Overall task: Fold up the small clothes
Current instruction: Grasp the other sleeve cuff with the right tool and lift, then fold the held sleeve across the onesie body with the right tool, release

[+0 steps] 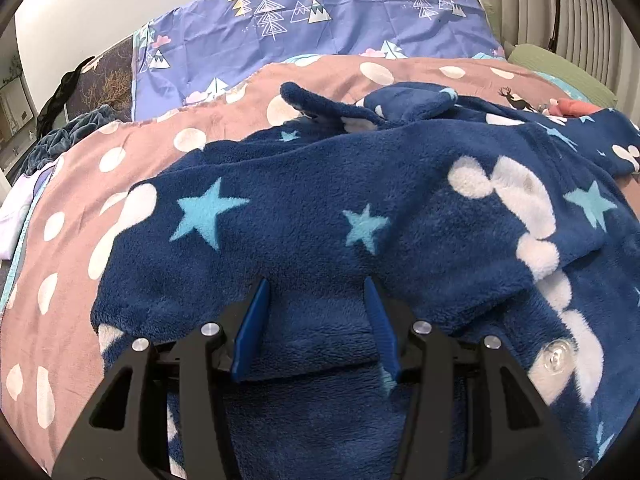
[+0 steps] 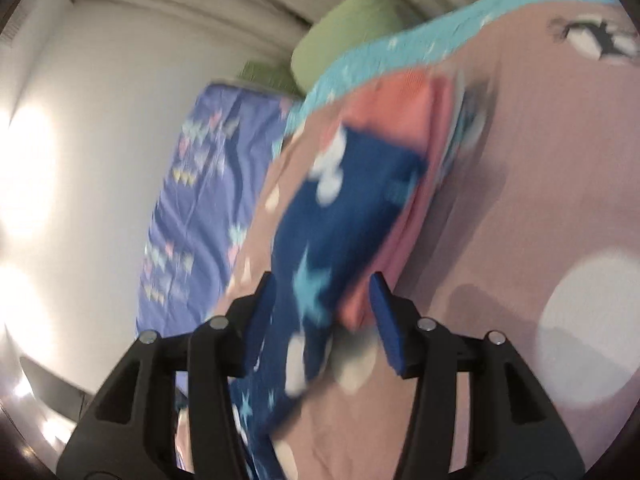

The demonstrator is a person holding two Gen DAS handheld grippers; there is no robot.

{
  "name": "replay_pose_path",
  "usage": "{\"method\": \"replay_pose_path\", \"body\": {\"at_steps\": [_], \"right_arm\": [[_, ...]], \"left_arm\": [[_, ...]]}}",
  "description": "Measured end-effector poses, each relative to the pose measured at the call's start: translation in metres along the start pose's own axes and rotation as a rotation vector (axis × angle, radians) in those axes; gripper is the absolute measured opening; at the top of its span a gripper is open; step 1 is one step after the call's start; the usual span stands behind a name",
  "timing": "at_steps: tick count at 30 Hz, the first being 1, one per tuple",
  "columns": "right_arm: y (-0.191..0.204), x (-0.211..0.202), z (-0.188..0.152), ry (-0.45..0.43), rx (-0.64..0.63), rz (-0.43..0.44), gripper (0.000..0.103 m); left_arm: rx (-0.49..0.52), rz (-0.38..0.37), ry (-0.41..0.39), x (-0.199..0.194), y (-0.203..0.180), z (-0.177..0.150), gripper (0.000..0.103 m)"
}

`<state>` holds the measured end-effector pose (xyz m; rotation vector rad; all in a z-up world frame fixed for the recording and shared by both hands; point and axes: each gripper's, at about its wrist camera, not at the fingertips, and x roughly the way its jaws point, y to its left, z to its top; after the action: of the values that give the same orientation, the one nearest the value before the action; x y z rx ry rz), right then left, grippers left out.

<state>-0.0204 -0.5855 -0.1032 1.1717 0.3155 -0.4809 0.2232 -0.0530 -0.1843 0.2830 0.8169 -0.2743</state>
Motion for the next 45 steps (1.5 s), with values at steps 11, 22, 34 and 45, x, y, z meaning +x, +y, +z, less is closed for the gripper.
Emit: {"method": "replay_pose_path", "body": {"at_steps": [11,22,34,45], "right_arm": [[-0.002,0.045,0.031,0.084,0.02,-0.131,0.049],[0.064,0.045,0.008,-0.1,-0.218,-0.398,0.012],[0.212,0.063,-0.109,-0.053,-0.681,0.033,0.007],[0.234,0.111,-0.362,0.73,-1.007,0.384,0.017]], "left_arm": [[0.0,0.0,0.0,0.0,0.0,0.0,0.051],[-0.016,-0.02,0.003,0.001,0.003,-0.001,0.051],[-0.143,-0.168,0.0,-0.003,0.027,0.002,0.051],[-0.429,-0.48,-0.026,-0.014,0.062,0.002,0.052]]}}
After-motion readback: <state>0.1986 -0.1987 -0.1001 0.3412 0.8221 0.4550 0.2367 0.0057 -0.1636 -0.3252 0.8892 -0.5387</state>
